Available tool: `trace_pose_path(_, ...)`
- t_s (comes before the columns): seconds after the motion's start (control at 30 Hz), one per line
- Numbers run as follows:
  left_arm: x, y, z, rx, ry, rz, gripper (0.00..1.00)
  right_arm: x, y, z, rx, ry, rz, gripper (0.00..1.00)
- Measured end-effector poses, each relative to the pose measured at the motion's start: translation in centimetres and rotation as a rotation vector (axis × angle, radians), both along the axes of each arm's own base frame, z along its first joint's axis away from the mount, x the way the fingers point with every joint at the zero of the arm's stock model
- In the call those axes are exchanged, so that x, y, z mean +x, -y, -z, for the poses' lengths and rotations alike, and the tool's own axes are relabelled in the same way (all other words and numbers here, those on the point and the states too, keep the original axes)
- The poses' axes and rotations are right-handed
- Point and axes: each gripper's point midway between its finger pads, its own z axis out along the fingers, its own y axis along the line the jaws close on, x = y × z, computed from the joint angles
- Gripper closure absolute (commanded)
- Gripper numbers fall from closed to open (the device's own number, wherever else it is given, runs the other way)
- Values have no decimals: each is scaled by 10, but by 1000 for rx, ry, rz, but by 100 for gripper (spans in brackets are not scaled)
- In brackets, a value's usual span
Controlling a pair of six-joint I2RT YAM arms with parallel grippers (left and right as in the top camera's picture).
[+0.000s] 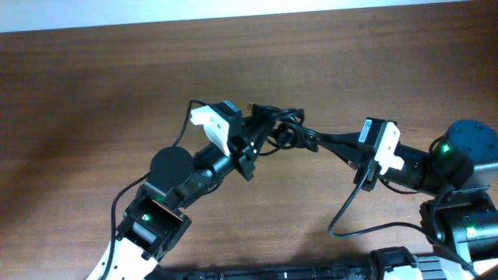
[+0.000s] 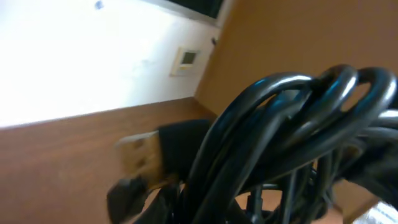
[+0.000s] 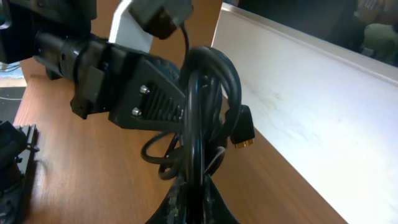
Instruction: Untangle cables
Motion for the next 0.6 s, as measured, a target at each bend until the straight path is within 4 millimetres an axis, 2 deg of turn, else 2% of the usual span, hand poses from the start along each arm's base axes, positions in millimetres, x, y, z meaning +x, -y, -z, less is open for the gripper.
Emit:
trace_pose_path(0.2,14,-12,2,-130,-157,-114,100,2,0,-4,9,14,7,96)
trace_pose_path(0.3,24,-23,3,-185,-202,-202,100,16,9,-7,42,-40,110,96)
trace_pose_path(0.4,30,-32,3,-212,-219,-264,100,20,11,-18,86,-35,143,96)
trace_pose_path(0.47,34,-39,5,-210,-221,-309,100,22,21,-26,109,-23,226,96)
trace_pose_path(0.5,39,-46,9,-200,-227,-348,100,23,25,-29,124,-23,262,41)
trace_pose_path(0.53,42,-52,13,-194,-231,-382,100,25,30,-31,147,-46,306,26)
trace_pose_path(0.57,43,-55,11,-198,-225,-393,100,27,32,-30,149,-55,319,21)
trace_pose_path(0.6,41,-55,8,-187,-207,-388,100,27,32,-24,149,-89,327,21)
